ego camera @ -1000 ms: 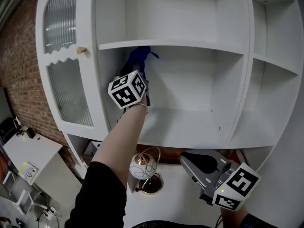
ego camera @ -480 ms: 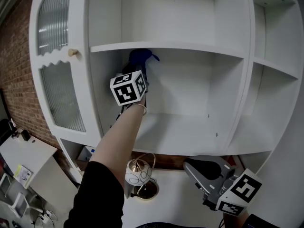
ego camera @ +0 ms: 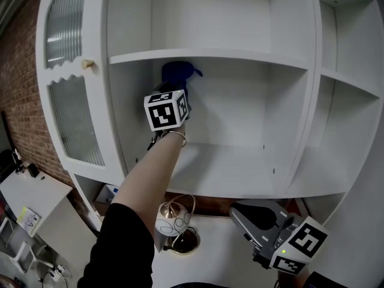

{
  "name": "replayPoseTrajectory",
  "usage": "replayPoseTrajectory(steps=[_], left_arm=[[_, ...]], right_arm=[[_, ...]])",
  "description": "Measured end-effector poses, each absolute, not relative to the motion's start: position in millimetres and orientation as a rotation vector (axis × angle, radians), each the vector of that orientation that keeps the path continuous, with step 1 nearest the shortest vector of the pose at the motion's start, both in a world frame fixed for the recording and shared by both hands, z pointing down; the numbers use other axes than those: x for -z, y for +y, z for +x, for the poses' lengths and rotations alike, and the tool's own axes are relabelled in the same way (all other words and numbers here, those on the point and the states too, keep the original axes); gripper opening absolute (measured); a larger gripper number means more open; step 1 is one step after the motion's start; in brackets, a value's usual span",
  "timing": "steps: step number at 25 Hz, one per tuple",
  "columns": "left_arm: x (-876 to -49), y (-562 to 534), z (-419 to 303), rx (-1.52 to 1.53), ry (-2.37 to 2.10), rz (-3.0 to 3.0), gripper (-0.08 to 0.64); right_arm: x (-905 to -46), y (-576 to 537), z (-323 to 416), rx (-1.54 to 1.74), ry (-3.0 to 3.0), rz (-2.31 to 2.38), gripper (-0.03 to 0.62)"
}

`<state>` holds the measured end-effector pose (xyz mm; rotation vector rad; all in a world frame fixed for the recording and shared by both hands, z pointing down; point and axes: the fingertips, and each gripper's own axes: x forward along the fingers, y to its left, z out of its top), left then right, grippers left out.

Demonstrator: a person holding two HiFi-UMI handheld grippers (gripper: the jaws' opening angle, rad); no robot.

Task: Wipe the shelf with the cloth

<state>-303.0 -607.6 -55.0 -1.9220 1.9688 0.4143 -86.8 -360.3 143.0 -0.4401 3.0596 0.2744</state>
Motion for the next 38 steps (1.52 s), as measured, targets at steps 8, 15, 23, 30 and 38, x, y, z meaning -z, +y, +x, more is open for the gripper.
replayPoseTrajectory(steps=[8,15,23,30,38], left_arm=[[41.8,-629.1,-240.0,-0.364,1.844,-2.110,0.011],[31.9,-643.9,-160.0,-0.313,1.675,-2.277,0.011],[27.9,-643.1,-90.2,-0.318,1.505,-2.417,0.011],[38.5,-612.5,-107.0,-0.339,1.377,-2.340,0.015],[45.3,-586.1,-270.4,-0.413,1.907,-2.036,0.012]], right_arm=[[-160.7,-358.2,-68.7,-0.232,3.047,-0.462,0.008],[-168.1,-354.6,-40.5,-0.202,3.005,-0.550,0.008],[-174.0,-349.3,-25.8,-0.183,2.996,-0.599,0.009],[-172.6,-335.8,-39.0,-0.194,3.023,-0.549,0.008],[-174.1,-316.5,-70.7,-0.221,3.051,-0.394,0.008]])
